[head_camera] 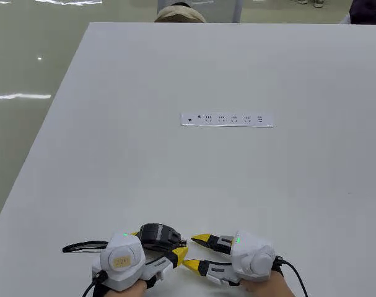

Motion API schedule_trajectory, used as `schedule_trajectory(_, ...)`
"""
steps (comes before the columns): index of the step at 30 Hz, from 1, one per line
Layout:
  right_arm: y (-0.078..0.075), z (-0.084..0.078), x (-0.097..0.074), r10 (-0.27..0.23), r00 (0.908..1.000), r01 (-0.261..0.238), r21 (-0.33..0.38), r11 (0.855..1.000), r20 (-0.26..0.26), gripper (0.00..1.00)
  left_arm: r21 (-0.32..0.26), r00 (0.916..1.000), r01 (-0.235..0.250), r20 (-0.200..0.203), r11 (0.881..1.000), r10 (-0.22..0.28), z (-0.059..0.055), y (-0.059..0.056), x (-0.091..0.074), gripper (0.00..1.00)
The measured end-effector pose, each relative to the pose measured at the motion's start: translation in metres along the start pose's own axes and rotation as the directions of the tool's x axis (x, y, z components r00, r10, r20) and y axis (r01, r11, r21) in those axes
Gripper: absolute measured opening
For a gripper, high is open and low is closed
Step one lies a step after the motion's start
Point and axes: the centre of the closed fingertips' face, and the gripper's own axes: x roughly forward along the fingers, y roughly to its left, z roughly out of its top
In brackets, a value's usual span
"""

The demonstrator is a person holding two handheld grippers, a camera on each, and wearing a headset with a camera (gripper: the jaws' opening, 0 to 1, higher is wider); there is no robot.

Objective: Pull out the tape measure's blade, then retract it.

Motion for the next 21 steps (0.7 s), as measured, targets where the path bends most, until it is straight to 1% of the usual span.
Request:
schedule_trajectory(2,-0.001,-0.002,-0.001,-0.009,0.9999,0.010,0.012,1.000,-0.006,0.34,0.013,0.9998,0.018,-0.004,1.000,-0.018,0.000,-0.003,0.000,0.76)
schedule_trajectory(3,-0.002,-0.003,-0.002,-0.017,0.9998,0.017,0.015,1.000,-0.008,0.35,0.018,0.9996,0.025,-0.013,1.000,-0.025,-0.002,-0.004,0.000,0.76)
schedule_trajectory(8,0.000,-0.002,-0.002,-0.019,0.9998,0.019,0.019,1.000,-0.010,0.35,0.016,0.9995,0.030,-0.008,0.999,-0.030,-0.002,-0.004,-0.001,0.76)
schedule_trajectory(13,0.001,-0.001,-0.005,-0.026,0.9996,0.026,0.027,0.999,-0.006,0.35,0.019,0.9996,0.028,-0.012,0.999,-0.027,-0.004,-0.001,-0.003,0.76)
schedule_trajectory(18,0.000,-0.001,-0.010,-0.039,0.9992,0.039,0.032,0.999,-0.002,0.35,0.031,0.9993,0.037,-0.004,0.999,-0.037,-0.002,0.002,-0.006,0.76)
schedule_trajectory(21,0.000,0.000,-0.015,-0.051,0.9987,0.051,0.036,0.998,0.001,0.36,0.039,0.9990,0.045,-0.006,0.998,-0.045,-0.003,0.003,-0.008,0.76)
